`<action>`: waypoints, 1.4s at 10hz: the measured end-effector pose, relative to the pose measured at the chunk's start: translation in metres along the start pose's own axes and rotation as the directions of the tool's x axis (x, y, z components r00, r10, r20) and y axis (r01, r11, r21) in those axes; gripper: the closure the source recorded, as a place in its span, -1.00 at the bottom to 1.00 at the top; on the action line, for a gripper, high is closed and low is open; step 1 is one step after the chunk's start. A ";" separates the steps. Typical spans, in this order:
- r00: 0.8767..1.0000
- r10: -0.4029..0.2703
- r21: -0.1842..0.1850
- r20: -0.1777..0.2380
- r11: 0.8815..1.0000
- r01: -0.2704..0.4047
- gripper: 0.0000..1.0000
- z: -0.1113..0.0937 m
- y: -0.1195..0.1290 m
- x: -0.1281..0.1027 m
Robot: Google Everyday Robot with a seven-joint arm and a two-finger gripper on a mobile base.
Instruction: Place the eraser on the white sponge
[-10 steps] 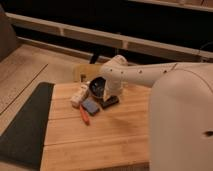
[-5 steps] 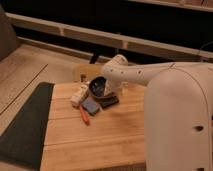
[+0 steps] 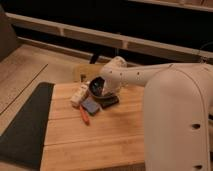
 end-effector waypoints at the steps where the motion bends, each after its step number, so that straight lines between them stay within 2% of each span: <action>1: 1.000 -0.005 0.002 -0.001 1.000 0.005 -0.30 0.001 0.001 0.001; 2: 0.998 -0.058 0.034 -0.017 0.998 0.059 -0.30 0.008 0.003 0.013; 4: 0.986 -0.162 0.074 -0.033 0.984 0.164 -0.30 0.018 0.022 0.031; 6: 0.976 -0.213 0.110 -0.041 0.970 0.216 -0.30 0.025 0.032 0.035; 9: 0.970 -0.241 0.155 -0.030 0.958 0.242 -0.30 0.035 0.041 0.023; 11: 0.972 -0.233 0.173 -0.031 0.957 0.235 -0.30 0.042 0.040 0.017; 14: 0.977 -0.202 0.183 -0.068 0.960 0.211 -0.30 0.065 0.038 0.023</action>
